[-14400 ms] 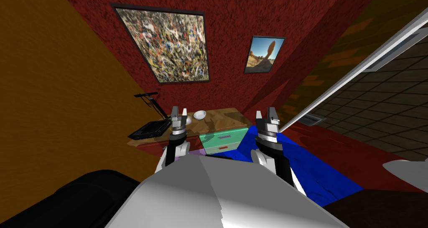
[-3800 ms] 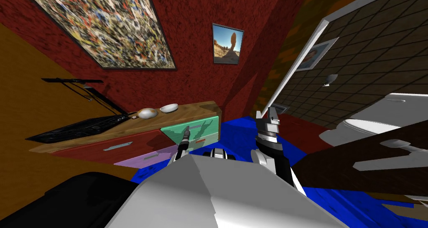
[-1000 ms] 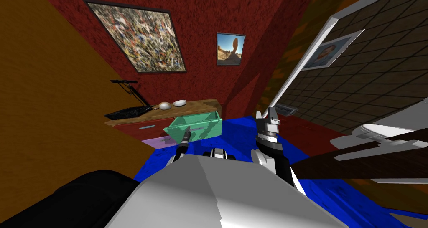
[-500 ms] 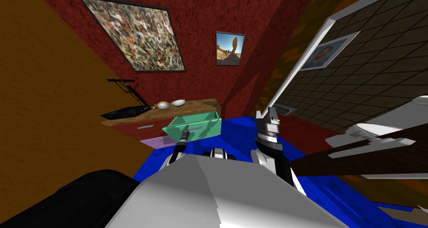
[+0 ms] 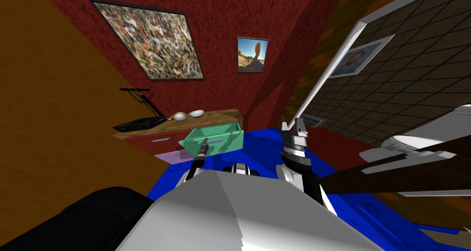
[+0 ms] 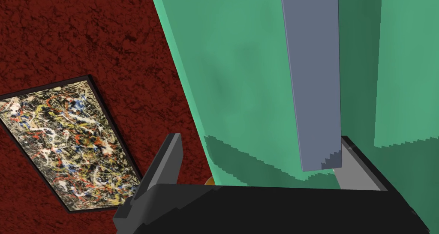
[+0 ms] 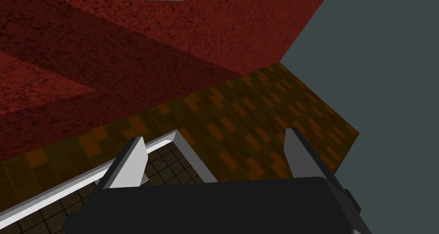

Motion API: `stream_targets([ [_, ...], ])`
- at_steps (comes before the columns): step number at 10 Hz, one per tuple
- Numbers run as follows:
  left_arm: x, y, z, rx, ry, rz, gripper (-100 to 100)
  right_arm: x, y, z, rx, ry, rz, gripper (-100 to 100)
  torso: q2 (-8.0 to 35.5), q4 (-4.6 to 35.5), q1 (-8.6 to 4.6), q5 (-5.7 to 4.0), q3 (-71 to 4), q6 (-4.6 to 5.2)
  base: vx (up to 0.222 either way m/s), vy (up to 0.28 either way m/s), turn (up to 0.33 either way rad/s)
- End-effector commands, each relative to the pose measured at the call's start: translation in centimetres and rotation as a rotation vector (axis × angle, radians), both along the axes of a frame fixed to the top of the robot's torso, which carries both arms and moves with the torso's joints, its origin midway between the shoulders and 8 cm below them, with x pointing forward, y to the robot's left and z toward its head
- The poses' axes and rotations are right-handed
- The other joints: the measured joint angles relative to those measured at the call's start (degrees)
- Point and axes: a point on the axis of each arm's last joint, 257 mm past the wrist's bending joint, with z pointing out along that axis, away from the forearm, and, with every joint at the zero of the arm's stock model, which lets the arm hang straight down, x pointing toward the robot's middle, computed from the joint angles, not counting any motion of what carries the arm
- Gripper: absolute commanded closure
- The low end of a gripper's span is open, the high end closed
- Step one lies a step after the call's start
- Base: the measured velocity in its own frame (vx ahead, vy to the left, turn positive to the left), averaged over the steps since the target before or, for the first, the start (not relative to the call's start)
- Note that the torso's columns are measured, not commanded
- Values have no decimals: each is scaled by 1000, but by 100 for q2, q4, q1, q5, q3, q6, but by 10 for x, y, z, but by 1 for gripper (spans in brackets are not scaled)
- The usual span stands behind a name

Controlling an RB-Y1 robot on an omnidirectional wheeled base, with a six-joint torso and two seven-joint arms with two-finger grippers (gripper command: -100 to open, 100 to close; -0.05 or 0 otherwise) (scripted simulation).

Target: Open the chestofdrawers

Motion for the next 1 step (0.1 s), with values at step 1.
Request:
stream_targets([
  [1, 0, 0, 0, 0, 1, 0, 0, 0, 0, 0, 0, 0, 0, 0, -1, -1, 1, 1, -1, 0, 0, 0, 0],
])
